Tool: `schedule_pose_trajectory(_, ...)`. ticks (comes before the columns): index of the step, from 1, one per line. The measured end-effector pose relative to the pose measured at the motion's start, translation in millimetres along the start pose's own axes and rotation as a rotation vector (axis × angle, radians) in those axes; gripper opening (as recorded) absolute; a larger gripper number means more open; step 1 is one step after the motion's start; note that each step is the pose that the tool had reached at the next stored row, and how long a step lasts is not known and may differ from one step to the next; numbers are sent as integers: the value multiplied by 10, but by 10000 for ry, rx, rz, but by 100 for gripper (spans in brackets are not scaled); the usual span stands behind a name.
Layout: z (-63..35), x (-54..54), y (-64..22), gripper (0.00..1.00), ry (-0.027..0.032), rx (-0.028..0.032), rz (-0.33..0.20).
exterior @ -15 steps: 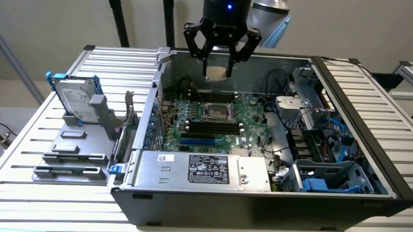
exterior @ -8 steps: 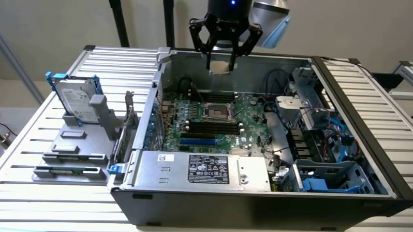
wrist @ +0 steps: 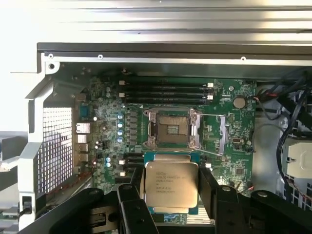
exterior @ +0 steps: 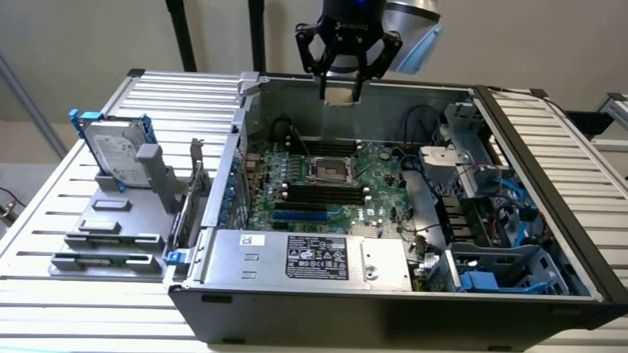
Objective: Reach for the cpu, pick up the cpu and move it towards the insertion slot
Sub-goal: 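Pick up the cpu and move it towards the insertion slot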
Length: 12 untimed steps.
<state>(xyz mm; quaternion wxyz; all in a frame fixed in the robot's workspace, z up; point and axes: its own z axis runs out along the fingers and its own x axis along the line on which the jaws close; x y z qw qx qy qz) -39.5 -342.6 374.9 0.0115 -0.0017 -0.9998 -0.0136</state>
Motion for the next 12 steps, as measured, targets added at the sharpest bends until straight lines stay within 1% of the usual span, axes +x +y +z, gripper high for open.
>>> schedule_pose_trajectory(2,7,-18,22,55,0,23,2)
schedule_pose_trajectory(4,17,-25,29,55,-1,31,2)
schedule_pose_trajectory(12,24,-30,33,55,0,32,2)
